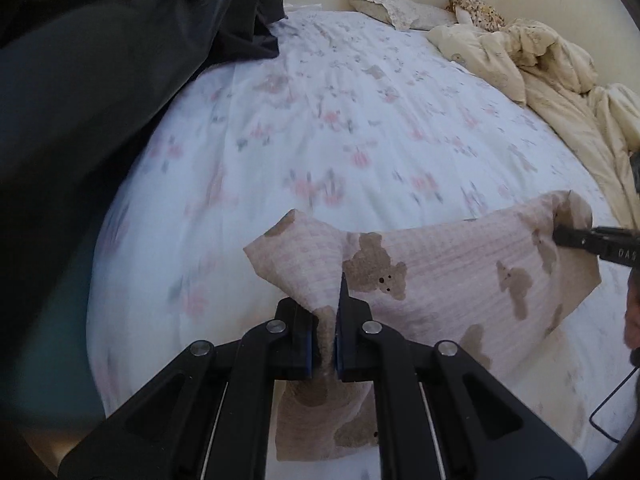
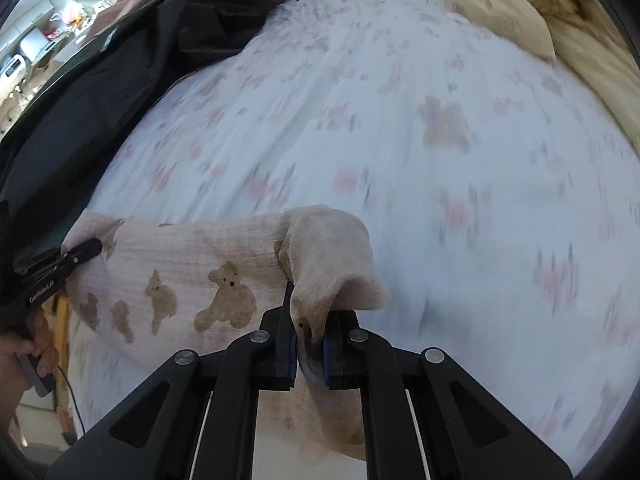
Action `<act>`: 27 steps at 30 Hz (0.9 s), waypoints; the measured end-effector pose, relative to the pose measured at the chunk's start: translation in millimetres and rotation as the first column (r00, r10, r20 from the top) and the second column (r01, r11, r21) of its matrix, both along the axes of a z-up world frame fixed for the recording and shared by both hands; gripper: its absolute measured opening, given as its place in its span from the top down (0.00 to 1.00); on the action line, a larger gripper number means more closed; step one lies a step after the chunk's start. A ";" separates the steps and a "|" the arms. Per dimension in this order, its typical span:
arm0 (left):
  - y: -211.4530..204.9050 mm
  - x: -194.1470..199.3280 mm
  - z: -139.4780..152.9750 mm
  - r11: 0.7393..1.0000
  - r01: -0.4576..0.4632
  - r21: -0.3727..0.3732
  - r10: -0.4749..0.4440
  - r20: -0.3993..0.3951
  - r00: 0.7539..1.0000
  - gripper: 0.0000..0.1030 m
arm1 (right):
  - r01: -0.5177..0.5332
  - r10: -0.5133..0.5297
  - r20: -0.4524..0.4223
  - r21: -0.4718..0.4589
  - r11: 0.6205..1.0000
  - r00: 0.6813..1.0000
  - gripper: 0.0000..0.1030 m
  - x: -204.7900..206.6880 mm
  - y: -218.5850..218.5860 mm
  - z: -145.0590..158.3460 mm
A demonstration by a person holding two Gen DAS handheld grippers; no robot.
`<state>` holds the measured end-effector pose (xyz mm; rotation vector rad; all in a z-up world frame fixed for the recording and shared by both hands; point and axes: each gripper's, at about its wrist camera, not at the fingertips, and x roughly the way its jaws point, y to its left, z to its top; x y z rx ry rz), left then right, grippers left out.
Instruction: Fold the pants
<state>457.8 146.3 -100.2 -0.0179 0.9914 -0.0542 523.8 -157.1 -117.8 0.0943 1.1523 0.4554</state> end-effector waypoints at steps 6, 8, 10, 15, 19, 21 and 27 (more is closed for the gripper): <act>6.2 23.7 -28.9 0.999 -0.038 0.020 0.039 -0.056 0.998 0.82 | 0.003 -0.004 -0.018 -0.102 0.995 1.000 0.48 33.7 9.6 -30.9; 11.9 20.5 -32.6 0.996 -0.076 0.049 0.078 -0.055 0.995 0.42 | 0.017 -0.018 -0.009 -0.124 0.992 1.000 0.40 30.2 -0.3 -38.7; 26.2 11.7 -30.7 0.984 -0.156 0.088 0.159 -0.028 0.987 0.21 | 0.052 -0.052 0.002 -0.091 0.994 0.999 0.40 29.2 -19.0 -39.6; 46.8 -22.7 -20.2 0.971 -0.234 0.052 0.236 -0.040 0.971 0.21 | 0.192 -0.187 0.055 -0.122 0.974 0.981 0.40 12.9 -53.1 -19.3; 37.5 -61.3 -2.9 0.972 -0.225 0.063 0.227 -0.025 0.973 0.21 | 0.190 -0.187 0.033 -0.106 0.976 0.982 0.40 -25.0 -64.7 4.9; 29.1 -89.4 6.3 0.973 -0.224 0.054 0.225 -0.020 0.974 0.21 | 0.167 -0.160 0.078 -0.094 0.982 0.984 0.40 -59.8 -62.6 27.5; 0.6 -180.8 39.3 0.979 -0.203 -0.005 0.203 0.049 0.978 0.21 | 0.148 -0.154 0.159 0.049 0.988 0.975 0.31 -175.2 -55.5 77.2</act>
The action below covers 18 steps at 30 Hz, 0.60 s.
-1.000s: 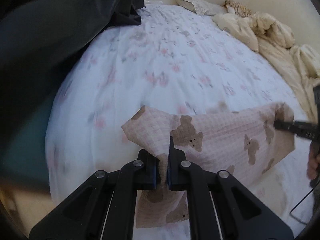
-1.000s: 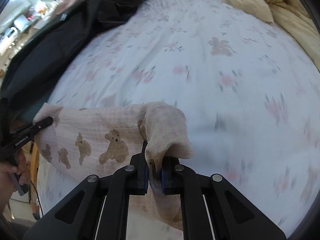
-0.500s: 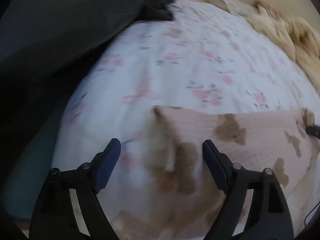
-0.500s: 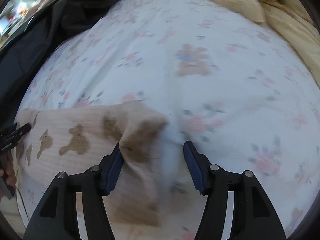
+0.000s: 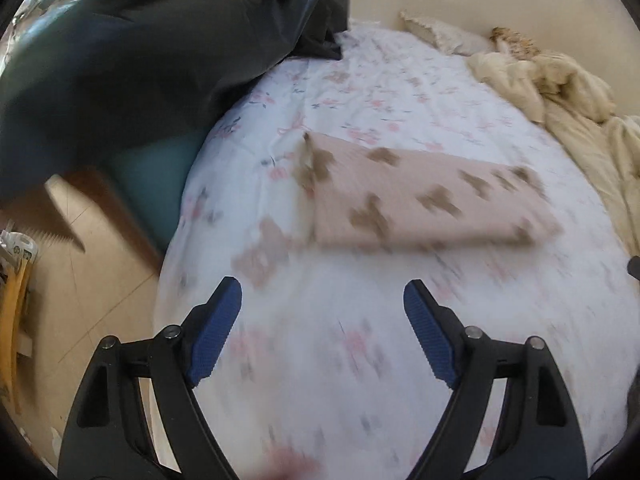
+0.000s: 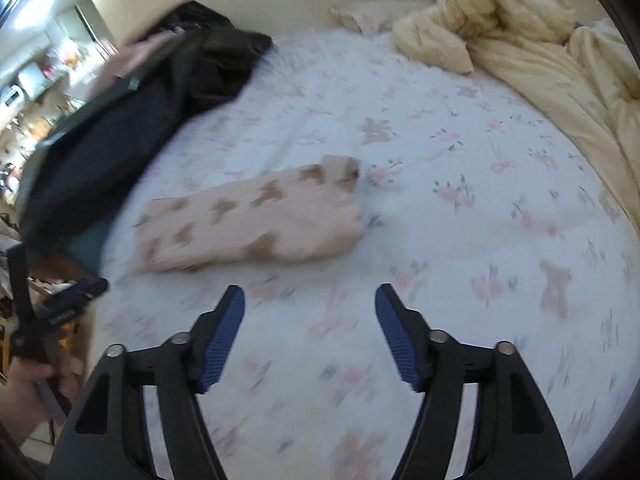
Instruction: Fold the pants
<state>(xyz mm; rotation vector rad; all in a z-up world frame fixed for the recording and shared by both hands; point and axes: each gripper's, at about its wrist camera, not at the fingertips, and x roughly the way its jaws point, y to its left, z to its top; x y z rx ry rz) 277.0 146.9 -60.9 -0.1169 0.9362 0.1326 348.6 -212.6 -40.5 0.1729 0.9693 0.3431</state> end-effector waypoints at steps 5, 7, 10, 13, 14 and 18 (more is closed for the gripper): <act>-27.3 -85.2 44.2 0.998 0.045 0.046 -0.050 0.127 0.991 0.21 | 0.007 -0.006 0.038 -0.035 0.999 0.999 0.18 -89.2 7.9 24.1; -34.3 -120.9 57.9 0.998 0.048 0.034 -0.051 0.124 0.991 0.21 | 0.020 -0.019 0.058 -0.014 1.000 0.998 0.16 -125.3 5.8 34.4; -43.9 -165.4 68.8 0.997 0.074 0.010 -0.075 0.132 0.988 0.20 | 0.030 -0.025 0.110 -0.046 0.998 0.994 0.15 -181.4 10.5 52.3; -47.0 -214.7 70.9 0.998 0.055 -0.006 -0.053 0.165 0.985 0.09 | 0.021 -0.012 0.158 -0.054 0.998 0.987 0.12 -217.7 16.3 60.6; -43.7 -230.2 69.4 1.000 0.014 -0.026 -0.010 0.161 0.987 0.08 | 0.026 -0.014 0.174 -0.064 0.998 0.985 0.11 -231.1 18.2 61.8; -42.5 -271.7 66.3 0.997 -0.033 -0.064 0.044 0.185 0.982 0.07 | 0.041 -0.022 0.249 -0.069 0.997 0.968 0.00 -275.7 24.2 66.5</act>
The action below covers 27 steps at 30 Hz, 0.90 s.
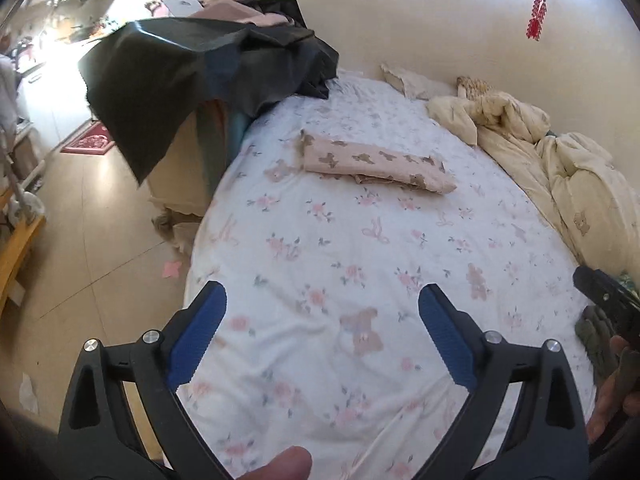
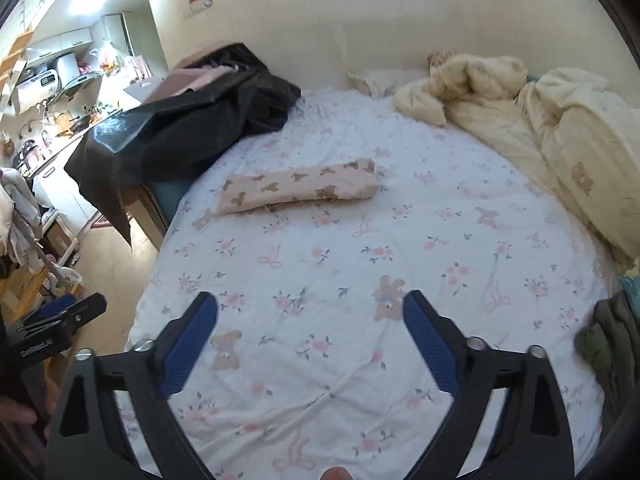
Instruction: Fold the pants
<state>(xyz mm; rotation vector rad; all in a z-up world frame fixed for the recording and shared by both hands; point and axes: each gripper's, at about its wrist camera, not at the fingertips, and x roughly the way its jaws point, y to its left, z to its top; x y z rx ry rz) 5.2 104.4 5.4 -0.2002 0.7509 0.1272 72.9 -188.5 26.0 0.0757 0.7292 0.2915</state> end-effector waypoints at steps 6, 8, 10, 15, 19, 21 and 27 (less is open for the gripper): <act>-30.4 -37.7 9.9 0.982 0.066 0.178 -0.080 0.070 0.994 0.03 | 0.001 -0.002 0.022 0.028 1.000 1.000 0.00 -49.2 6.9 -14.1; -36.1 -49.9 15.3 0.976 0.079 0.205 -0.103 0.109 0.989 0.01 | 0.005 -0.005 0.011 0.035 0.999 1.000 0.00 -62.0 9.0 -19.0; -39.6 -59.9 19.4 0.979 0.105 0.175 -0.129 0.137 0.982 0.01 | 0.022 -0.022 0.015 0.032 0.999 1.000 0.00 -69.4 8.7 -21.8; -41.7 -66.4 17.4 0.986 0.095 0.139 -0.115 0.148 0.982 0.01 | 0.054 -0.055 0.041 0.022 0.998 0.998 0.00 -83.6 11.3 -21.9; -40.5 -61.2 12.7 0.989 0.080 0.123 -0.096 0.135 0.986 0.01 | 0.058 -0.057 0.080 -0.012 0.998 0.995 0.00 -86.3 13.9 -20.1; -39.5 -60.6 11.3 0.992 0.070 0.107 -0.083 0.130 0.988 0.01 | 0.050 -0.048 0.083 -0.016 0.999 0.995 0.00 -85.8 15.9 -21.4; -45.8 -64.9 9.8 0.987 0.082 0.135 -0.101 0.143 0.984 0.01 | 0.074 -0.069 0.099 -0.054 0.996 0.993 0.00 -86.7 16.9 -24.0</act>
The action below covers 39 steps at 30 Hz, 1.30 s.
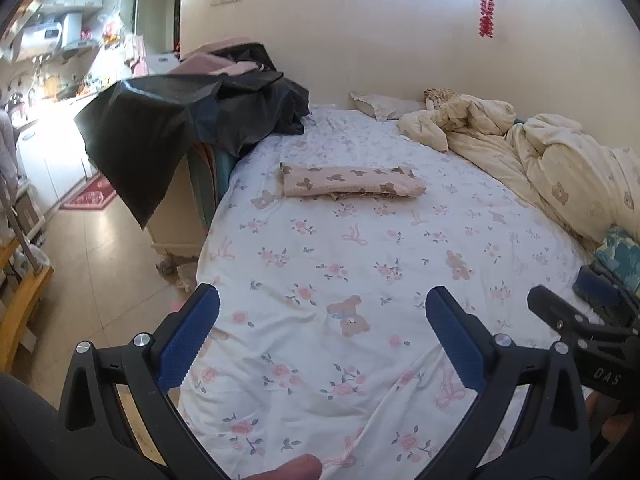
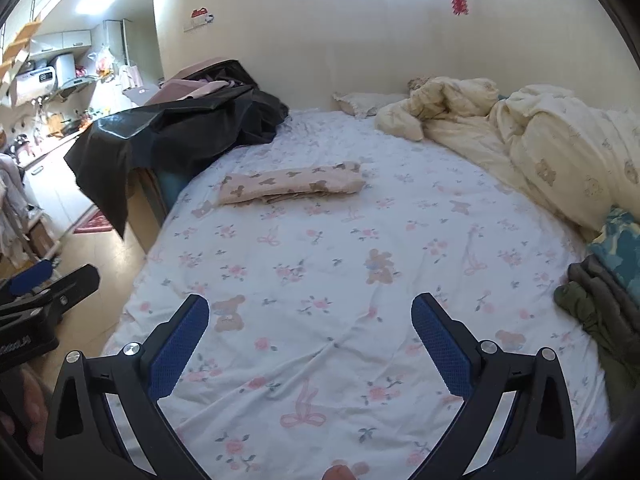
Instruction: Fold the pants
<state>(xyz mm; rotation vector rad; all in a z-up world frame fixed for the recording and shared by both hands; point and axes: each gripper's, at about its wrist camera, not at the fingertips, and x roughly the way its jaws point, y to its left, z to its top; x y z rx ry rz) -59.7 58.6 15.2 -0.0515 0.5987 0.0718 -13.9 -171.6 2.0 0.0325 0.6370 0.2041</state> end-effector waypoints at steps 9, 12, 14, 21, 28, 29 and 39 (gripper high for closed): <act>-3.8 2.6 -3.0 1.000 0.006 -0.006 -0.006 -0.017 1.000 0.01 | 0.004 -0.004 0.008 -0.001 1.000 1.000 0.00 -2.1 -1.9 2.5; -5.2 2.0 -3.0 1.000 0.010 0.000 -0.010 -0.013 1.000 0.01 | 0.002 -0.002 0.009 0.002 1.000 1.000 0.00 -1.9 -2.7 2.9; -6.8 1.5 -2.8 1.000 0.013 0.006 -0.013 -0.010 1.000 0.01 | 0.005 -0.005 0.011 -0.001 1.000 1.000 0.00 -2.3 -2.9 3.0; -8.9 -0.5 -1.5 1.000 0.011 0.009 -0.011 -0.003 1.000 0.01 | 0.007 -0.007 0.019 0.002 1.000 1.000 0.00 -3.7 -4.7 7.8; -8.7 0.6 -2.0 1.000 0.011 0.003 -0.011 -0.006 1.000 0.01 | 0.006 -0.006 0.019 0.004 1.000 1.000 0.00 -2.5 -6.1 7.5; -8.8 0.9 -2.2 1.000 0.010 0.003 -0.010 -0.008 1.000 0.01 | 0.007 -0.007 0.020 0.005 1.000 1.000 0.00 -2.4 -6.2 7.9; -7.8 -0.5 -4.6 1.000 0.012 -0.015 -0.012 -0.011 1.000 0.01 | 0.007 -0.007 0.023 0.006 1.000 1.000 0.00 -2.3 -6.2 8.9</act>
